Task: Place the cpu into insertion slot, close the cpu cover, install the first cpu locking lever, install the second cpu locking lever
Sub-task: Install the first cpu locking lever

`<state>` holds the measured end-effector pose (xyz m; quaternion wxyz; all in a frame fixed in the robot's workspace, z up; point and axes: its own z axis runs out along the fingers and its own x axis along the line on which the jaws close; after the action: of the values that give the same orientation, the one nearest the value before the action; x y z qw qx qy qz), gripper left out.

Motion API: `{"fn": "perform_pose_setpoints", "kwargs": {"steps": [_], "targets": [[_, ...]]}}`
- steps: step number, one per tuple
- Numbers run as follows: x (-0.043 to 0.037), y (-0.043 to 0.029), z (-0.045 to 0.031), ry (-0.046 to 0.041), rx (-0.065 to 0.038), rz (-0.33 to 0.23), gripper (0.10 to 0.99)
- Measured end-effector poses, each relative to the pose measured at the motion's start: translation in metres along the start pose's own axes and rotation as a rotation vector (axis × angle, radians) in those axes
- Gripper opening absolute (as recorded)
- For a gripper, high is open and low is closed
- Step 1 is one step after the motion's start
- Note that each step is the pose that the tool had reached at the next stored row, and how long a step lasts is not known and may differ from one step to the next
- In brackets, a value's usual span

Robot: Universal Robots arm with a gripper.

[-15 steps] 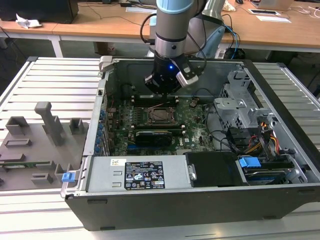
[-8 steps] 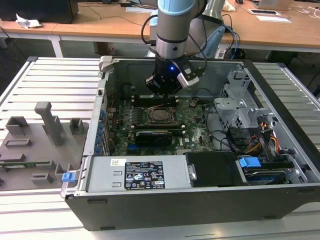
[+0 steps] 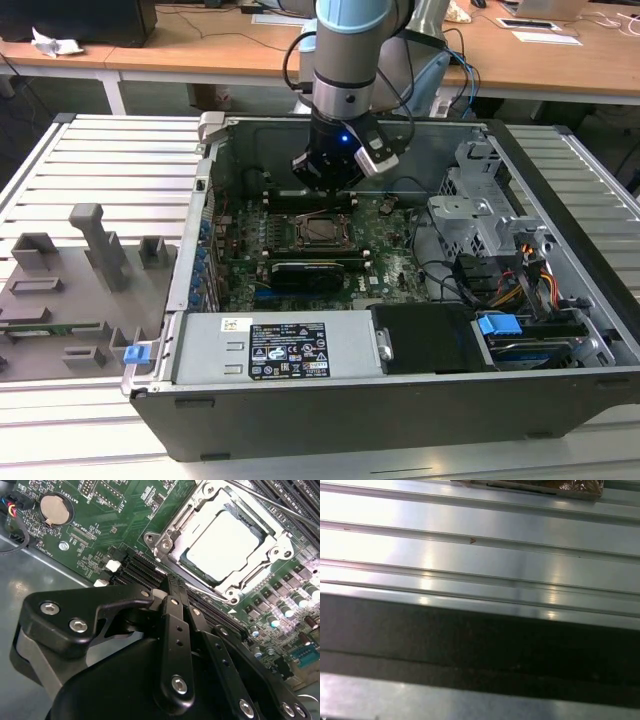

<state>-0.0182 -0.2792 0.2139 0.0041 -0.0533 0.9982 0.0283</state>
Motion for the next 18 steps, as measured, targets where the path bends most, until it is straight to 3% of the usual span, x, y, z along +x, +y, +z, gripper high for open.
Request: {"fn": "perform_pose_setpoints", "kwargs": {"steps": [18], "targets": [[-0.0018,-0.0006,0.0075,0.0008,0.007,0.000,0.106]]}}
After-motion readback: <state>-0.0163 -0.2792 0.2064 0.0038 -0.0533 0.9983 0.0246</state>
